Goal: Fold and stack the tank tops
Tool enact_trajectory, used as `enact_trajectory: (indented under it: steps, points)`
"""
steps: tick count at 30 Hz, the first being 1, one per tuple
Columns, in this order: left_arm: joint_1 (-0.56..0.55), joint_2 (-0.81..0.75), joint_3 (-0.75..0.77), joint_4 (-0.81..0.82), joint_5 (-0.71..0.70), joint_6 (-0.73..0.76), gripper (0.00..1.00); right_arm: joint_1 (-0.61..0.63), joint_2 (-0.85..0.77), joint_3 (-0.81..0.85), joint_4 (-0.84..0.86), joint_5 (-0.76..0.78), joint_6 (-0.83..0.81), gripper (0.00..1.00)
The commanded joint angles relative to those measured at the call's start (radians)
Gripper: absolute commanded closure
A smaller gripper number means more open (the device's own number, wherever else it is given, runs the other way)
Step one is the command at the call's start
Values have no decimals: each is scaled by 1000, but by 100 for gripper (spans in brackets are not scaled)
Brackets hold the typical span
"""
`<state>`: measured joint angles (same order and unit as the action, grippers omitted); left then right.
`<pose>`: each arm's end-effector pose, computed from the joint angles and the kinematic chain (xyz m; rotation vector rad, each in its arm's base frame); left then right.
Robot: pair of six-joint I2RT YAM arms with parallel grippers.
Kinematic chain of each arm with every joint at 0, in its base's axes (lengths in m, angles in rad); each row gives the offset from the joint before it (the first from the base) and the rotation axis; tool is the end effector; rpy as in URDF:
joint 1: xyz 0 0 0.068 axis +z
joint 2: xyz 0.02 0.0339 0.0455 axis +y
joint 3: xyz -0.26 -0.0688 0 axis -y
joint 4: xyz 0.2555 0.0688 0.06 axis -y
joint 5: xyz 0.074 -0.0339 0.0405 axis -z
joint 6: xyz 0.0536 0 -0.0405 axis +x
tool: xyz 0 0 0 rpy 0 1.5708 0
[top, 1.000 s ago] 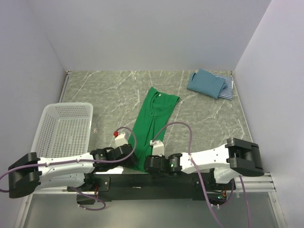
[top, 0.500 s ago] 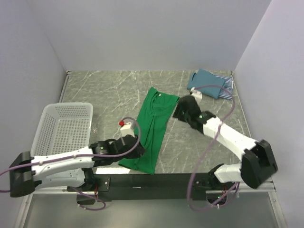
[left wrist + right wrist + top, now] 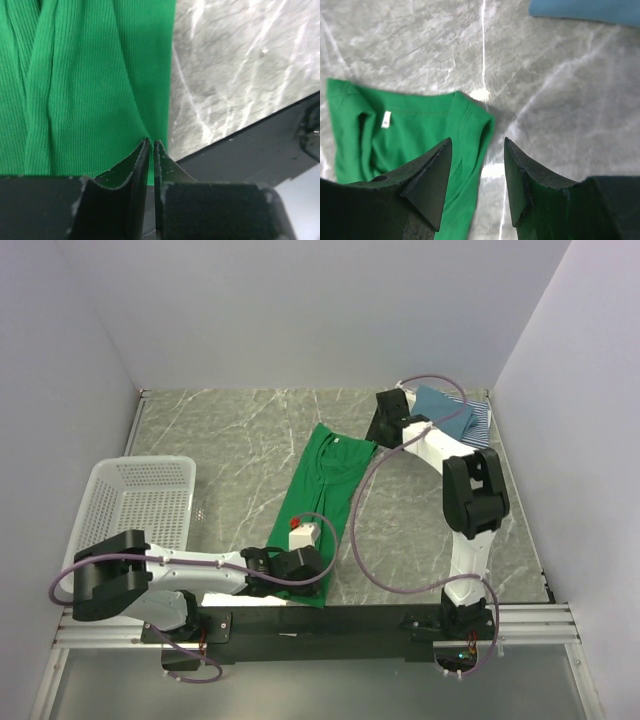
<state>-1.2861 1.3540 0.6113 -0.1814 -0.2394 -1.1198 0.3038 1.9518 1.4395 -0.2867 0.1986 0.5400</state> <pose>0.0877 -0.2544 0.1382 0.1117 2.6046 -0.7019 0.4393 0.1266 0.1912 0.3721 2.3273 0.1777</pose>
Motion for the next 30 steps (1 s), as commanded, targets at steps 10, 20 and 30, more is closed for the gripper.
enact_trajectory:
  steps: [10, 20, 30]
  points:
    - [-24, 74, -8, 76, 32, 2, 87, -8, 110, 93, -55, -11, -8, 53]
    - [-27, 86, -18, 80, 48, 8, 87, -6, 185, 134, -42, 5, -11, 56]
    - [-44, 92, -36, 111, 89, 20, 88, -8, 206, 219, -106, 71, -48, 100]
